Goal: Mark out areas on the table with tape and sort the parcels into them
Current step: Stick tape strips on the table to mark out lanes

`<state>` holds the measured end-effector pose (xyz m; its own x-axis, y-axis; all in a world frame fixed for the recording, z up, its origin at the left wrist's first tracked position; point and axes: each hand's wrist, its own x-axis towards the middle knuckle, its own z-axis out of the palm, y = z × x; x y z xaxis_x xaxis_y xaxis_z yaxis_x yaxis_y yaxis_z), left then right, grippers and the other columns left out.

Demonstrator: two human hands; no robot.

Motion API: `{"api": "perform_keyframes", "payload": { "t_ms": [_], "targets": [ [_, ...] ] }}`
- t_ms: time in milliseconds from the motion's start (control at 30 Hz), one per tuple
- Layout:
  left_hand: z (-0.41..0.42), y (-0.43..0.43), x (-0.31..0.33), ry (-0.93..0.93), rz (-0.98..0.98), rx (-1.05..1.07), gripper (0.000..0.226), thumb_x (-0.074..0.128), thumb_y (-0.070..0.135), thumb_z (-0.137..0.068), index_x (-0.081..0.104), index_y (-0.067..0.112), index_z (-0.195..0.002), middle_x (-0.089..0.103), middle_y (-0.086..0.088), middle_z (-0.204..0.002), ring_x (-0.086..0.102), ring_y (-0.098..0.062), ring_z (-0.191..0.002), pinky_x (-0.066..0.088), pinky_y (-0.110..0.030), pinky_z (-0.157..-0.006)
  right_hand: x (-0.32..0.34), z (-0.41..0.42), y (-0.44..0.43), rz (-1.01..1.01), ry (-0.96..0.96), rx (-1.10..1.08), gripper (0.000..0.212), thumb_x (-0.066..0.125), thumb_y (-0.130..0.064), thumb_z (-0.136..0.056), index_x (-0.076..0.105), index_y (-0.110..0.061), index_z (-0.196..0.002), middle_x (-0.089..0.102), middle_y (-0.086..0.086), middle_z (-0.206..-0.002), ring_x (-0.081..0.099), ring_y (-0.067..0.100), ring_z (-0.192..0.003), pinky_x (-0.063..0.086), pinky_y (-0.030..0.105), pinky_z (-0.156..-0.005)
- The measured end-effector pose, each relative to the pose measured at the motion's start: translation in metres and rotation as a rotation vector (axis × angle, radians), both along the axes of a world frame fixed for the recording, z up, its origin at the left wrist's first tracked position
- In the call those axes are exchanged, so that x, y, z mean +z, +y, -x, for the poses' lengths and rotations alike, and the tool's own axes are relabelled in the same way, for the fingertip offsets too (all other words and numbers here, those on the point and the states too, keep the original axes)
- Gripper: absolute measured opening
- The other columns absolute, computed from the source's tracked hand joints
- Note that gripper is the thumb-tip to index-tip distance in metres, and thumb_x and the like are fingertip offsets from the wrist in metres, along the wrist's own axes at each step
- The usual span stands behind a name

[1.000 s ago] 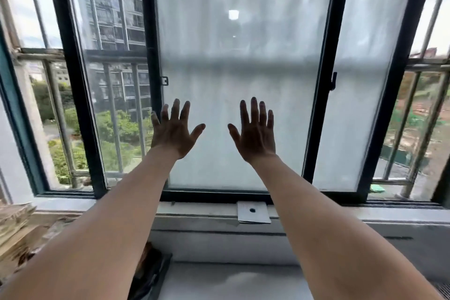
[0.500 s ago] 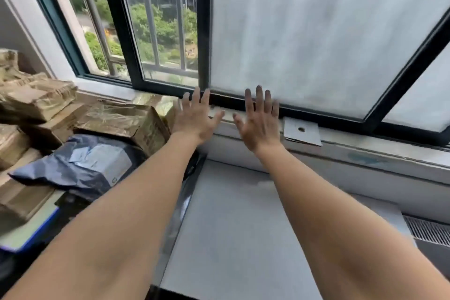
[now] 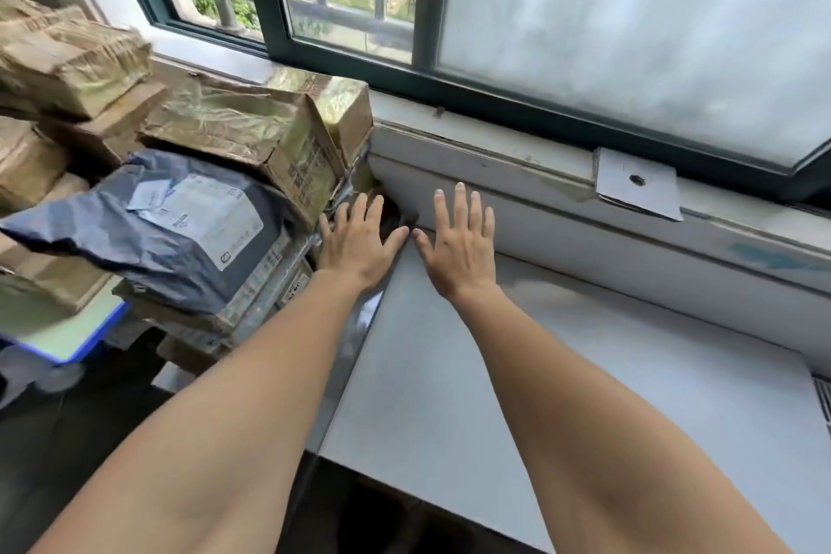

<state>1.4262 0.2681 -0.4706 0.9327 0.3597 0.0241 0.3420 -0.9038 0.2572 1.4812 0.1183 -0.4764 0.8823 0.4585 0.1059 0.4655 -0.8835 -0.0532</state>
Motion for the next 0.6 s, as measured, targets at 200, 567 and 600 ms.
{"api": "perform_keyframes", "payload": {
  "t_ms": [200, 567, 600],
  "targets": [
    [0.001, 0.009, -0.012, -0.026, -0.004, -0.006, 0.067, 0.032, 0.059, -0.096, 0.034, 0.018, -0.149, 0.040, -0.005, -0.150, 0.035, -0.028, -0.135, 0.025, -0.050, -0.112, -0.011, 0.001, 0.005, -0.033, 0.048, -0.011, 0.070, 0.026, -0.055, -0.102, 0.011, -0.015, -0.157, 0.006, 0.016, -0.164, 0.007, 0.036, -0.150, 0.009, 0.049, -0.121],
    [0.020, 0.013, -0.103, 0.057, 0.109, -0.029, 0.050, 0.041, 0.044, -0.099, 0.049, 0.015, -0.139, 0.052, -0.009, -0.138, 0.046, -0.032, -0.124, 0.038, -0.043, -0.100, -0.094, 0.015, 0.028, 0.037, 0.152, 0.054, 0.061, 0.026, -0.051, -0.103, 0.022, -0.019, -0.155, 0.020, 0.017, -0.160, 0.021, 0.037, -0.146, 0.021, 0.049, -0.117],
    [0.024, 0.013, -0.112, 0.073, 0.123, -0.026, 0.043, 0.043, 0.040, -0.100, 0.055, 0.015, -0.133, 0.057, -0.010, -0.131, 0.051, -0.033, -0.118, 0.042, -0.043, -0.094, -0.105, 0.020, 0.029, 0.051, 0.163, 0.062, 0.058, 0.027, -0.050, -0.104, 0.027, -0.019, -0.152, 0.030, 0.017, -0.155, 0.030, 0.036, -0.140, 0.027, 0.047, -0.113]
  ]
}}
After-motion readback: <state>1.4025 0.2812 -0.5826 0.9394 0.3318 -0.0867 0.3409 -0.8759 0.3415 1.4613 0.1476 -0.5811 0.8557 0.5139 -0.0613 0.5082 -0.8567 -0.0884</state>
